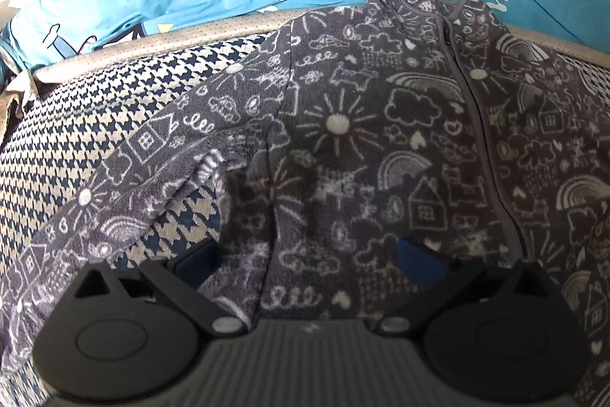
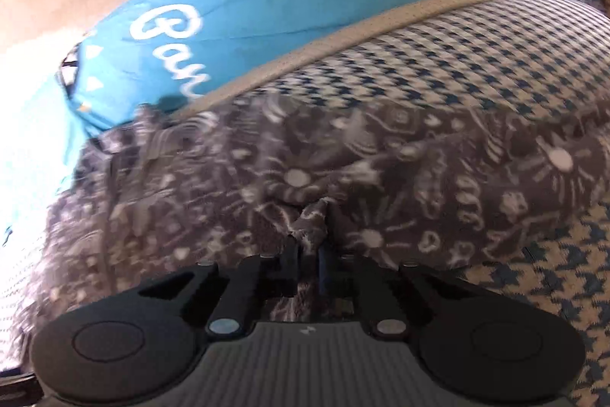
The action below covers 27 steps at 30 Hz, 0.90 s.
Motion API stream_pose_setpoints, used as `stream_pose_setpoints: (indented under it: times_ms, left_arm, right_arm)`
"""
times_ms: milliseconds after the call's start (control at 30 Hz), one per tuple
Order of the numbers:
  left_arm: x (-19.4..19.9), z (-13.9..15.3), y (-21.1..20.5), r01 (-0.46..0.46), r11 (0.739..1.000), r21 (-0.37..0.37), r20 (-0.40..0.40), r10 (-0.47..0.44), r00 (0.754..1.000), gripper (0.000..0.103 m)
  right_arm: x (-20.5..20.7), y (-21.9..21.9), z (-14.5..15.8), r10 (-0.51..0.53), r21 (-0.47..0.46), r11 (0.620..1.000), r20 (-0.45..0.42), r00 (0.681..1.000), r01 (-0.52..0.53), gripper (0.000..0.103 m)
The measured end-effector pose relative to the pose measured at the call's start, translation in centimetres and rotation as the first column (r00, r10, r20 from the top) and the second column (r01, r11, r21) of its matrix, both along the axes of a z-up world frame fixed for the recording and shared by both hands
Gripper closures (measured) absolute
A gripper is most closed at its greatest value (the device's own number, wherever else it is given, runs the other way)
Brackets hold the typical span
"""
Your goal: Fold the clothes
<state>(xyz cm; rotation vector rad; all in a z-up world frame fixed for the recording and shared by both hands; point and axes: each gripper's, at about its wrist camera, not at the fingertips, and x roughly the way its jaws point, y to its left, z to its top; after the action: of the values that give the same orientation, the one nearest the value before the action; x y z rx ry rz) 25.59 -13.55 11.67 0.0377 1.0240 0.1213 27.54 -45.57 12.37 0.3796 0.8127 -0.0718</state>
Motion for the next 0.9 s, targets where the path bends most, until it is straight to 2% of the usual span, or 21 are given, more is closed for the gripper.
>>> stream_pose_setpoints:
  times_ms: [100,300,533,700,900]
  left_arm:
    - [-0.5,0.2,0.1,0.008,1.0,-0.011,0.007,-0.008,1.0,0.0]
    - [-2.3,0.7,-0.1,0.017,1.0,-0.024,0.024,-0.017,1.0,0.0]
    - [-4.8,1.5,-0.1,0.047,0.997,-0.054,0.049,-0.044,0.998,0.0]
    - [-6.9,1.9,-0.2,0.071,0.996,-0.05,0.069,-0.067,0.995,0.0]
    - [-9.6,1.6,-0.4,0.083,0.996,-0.043,0.081,-0.079,0.994,0.0]
  right_arm:
    - [-1.1,-0.4,1.1,0.017,-0.013,1.0,0.014,1.0,-0.017,0.081]
    - [-3.7,-0.8,2.1,0.051,0.02,0.999,-0.011,0.999,-0.051,0.071]
    - [-8.6,0.4,2.4,0.117,-0.025,0.993,-0.014,0.993,-0.117,0.07]
    - [-12.5,0.9,2.0,0.1,-0.057,0.993,-0.025,0.995,-0.101,0.07]
    - [-16.7,2.1,1.9,0.106,-0.081,0.991,0.008,0.994,-0.105,0.069]
